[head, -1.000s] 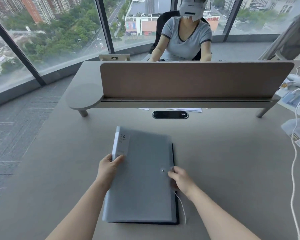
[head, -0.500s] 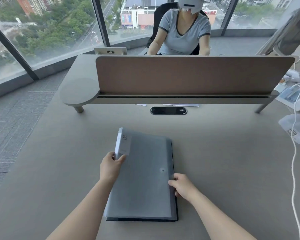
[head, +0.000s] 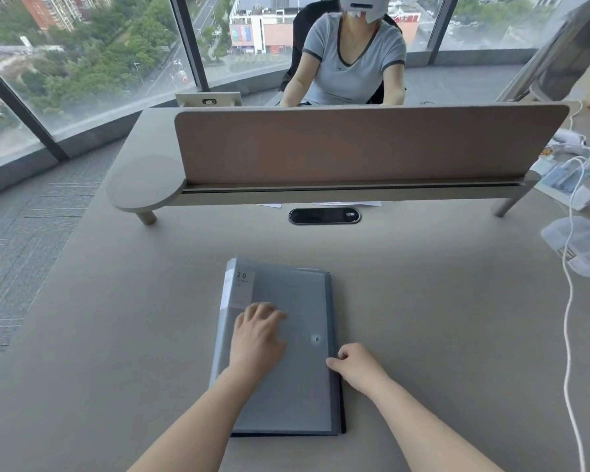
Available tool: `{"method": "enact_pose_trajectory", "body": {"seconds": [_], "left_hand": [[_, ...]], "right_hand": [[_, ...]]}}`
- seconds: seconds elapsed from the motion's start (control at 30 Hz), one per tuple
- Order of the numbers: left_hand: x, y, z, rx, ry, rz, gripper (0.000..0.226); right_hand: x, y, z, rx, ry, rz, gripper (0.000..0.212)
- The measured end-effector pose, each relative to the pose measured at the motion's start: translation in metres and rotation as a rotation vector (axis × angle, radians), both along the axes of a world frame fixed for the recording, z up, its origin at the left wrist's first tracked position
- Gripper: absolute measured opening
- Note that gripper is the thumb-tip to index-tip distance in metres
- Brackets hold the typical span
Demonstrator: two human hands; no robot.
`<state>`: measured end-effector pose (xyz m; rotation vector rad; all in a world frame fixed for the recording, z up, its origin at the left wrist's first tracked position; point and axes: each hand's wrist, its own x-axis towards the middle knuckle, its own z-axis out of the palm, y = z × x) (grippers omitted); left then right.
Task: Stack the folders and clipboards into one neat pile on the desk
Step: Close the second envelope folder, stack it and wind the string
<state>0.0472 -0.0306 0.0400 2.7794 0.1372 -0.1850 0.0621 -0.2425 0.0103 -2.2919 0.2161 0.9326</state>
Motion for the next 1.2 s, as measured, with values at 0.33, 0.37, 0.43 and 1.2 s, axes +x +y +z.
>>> {"method": "enact_pose_trajectory", "body": {"seconds": [0.33, 0.37, 0.43, 1.2], "left_hand": [[-0.002, -0.023, -0.023, 0.206, 0.243, -0.218, 0.076], [-0.002, -0.023, -0.024, 0.204, 0.242, -0.217, 0.075], [-0.002, -0.022, -0.025, 0.204, 0.247, -0.221, 0.075], [-0.008, -0.016, -0.043, 0.148, 0.209, -0.213, 0.077]], "right_hand": [[0.005, 0.001, 0.012, -0.191, 0.035, 0.118, 0.035], [0.007, 0.000, 0.012, -0.163, 0.066, 0.099, 0.031], [0.009, -0.001, 0.014, -0.107, 0.127, 0.037, 0.029], [0.049, 0.067, 0.000, -0.187, -0.232, 0.271, 0.033]]}}
